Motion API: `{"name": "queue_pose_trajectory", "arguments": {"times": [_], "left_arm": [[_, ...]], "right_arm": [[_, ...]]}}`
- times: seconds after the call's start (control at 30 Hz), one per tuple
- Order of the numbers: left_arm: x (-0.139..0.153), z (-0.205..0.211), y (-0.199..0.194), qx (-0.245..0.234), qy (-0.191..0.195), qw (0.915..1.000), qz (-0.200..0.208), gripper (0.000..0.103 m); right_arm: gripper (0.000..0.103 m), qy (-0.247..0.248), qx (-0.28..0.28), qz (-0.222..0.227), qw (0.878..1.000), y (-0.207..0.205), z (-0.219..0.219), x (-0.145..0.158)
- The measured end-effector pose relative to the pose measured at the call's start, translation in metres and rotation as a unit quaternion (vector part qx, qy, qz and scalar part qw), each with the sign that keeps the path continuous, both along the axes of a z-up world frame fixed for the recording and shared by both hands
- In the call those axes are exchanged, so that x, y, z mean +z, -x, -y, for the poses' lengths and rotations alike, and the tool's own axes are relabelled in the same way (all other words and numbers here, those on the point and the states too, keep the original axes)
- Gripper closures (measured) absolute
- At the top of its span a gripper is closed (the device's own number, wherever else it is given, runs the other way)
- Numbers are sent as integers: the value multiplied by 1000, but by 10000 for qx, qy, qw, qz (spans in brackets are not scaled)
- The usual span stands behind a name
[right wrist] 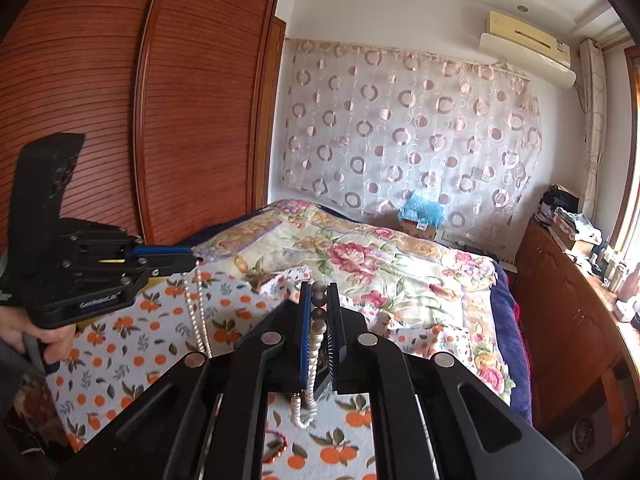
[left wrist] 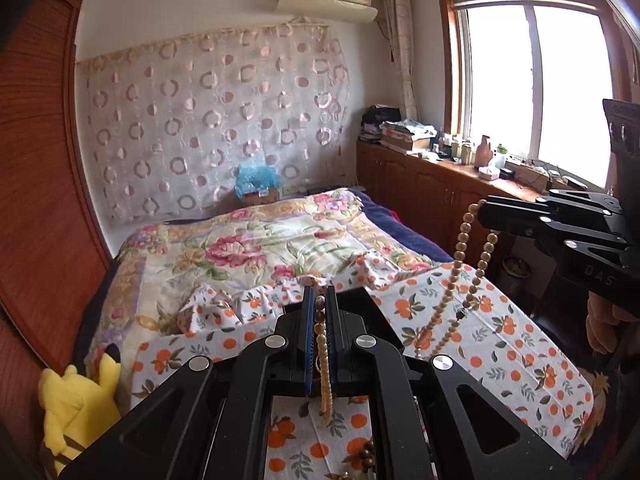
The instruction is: Organize jewelry
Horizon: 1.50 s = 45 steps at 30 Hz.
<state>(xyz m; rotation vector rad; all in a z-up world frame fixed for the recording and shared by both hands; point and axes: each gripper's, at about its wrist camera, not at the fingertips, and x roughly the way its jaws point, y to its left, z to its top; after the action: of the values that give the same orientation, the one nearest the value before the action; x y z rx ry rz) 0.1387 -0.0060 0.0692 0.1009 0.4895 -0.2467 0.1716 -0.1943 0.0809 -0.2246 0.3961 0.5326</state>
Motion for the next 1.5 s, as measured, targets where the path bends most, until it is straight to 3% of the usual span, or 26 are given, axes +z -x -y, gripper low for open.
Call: {"name": "queue_pose_trajectory", "arguments": {"times": [0.63,0.73,1.0,1.13,1.5], "left_arm": [[41,1,-30,231,73,9991,341,99],[46,1,-32,273,103,9988,401,99],[45,4,-38,286,60,9986,431,99],[38,10,-50,266,16,9989,377,99],[1,21,-81,232,22,9997,61,98]], "right_arm": [[95,-384,-108,-85,9992,-60,-16,17],[94,-326,-117,-197,9992,-65,-16,2],[94,-288,-49,-1239,9919,-97,-27,-77],[94,-247,13,-1513,9882,-97,-33,-108],[94,-281,136,-1608,9865,-82,-22,-127]]}}
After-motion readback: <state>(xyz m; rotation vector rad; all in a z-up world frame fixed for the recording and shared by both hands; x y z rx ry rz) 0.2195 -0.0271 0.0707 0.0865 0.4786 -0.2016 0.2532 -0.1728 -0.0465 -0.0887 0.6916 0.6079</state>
